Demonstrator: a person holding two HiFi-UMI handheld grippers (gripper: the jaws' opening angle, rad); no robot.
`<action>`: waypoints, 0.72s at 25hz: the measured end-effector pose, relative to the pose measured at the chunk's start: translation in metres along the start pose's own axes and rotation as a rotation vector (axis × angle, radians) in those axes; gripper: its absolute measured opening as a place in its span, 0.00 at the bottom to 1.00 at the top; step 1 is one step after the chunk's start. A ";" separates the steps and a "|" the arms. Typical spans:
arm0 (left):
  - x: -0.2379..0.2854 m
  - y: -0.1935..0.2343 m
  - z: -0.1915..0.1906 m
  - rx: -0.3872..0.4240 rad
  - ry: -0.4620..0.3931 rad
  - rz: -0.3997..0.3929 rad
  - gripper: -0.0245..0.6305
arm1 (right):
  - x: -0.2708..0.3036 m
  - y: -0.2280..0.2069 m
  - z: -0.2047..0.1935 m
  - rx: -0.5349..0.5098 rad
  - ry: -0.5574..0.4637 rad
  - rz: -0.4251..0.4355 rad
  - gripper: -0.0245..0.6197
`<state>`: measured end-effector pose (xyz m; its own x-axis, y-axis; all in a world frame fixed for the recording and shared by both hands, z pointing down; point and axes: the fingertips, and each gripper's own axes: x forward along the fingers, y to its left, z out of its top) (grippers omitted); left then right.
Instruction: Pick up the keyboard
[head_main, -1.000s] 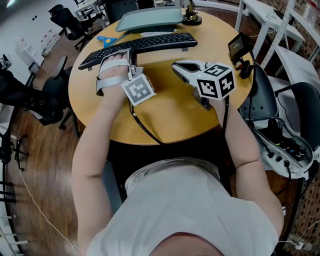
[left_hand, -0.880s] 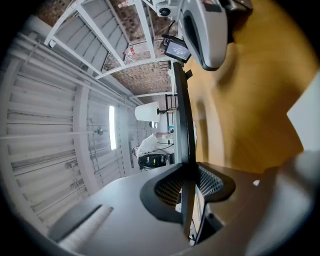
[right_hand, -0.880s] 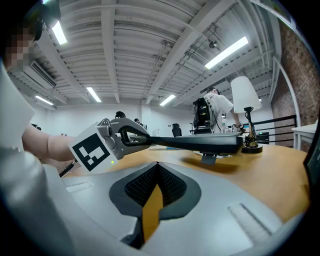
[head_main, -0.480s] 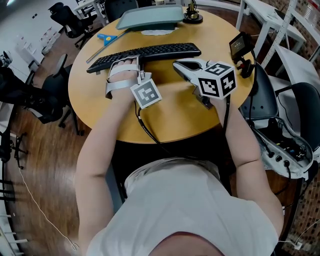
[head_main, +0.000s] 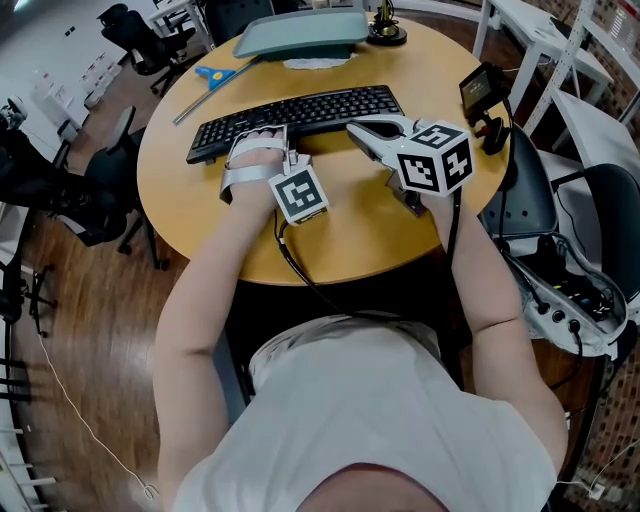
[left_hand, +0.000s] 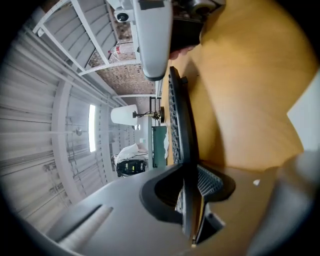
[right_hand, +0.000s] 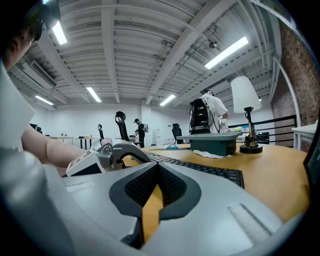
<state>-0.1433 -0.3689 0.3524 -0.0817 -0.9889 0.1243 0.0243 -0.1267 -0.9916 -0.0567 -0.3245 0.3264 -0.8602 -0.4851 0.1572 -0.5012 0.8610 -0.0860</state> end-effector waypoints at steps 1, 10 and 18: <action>0.001 -0.003 0.000 0.009 0.001 -0.007 0.17 | 0.000 0.000 0.000 0.000 0.000 0.000 0.04; -0.003 0.003 -0.013 0.038 0.024 -0.050 0.26 | 0.000 0.001 -0.001 0.000 0.001 0.002 0.04; -0.051 0.060 -0.045 -0.611 -0.091 0.050 0.10 | -0.001 0.001 0.000 0.000 0.000 0.001 0.04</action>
<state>-0.1822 -0.3225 0.2848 -0.0095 -0.9985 0.0534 -0.5509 -0.0393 -0.8336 -0.0560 -0.3235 0.3259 -0.8608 -0.4842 0.1567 -0.5003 0.8615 -0.0864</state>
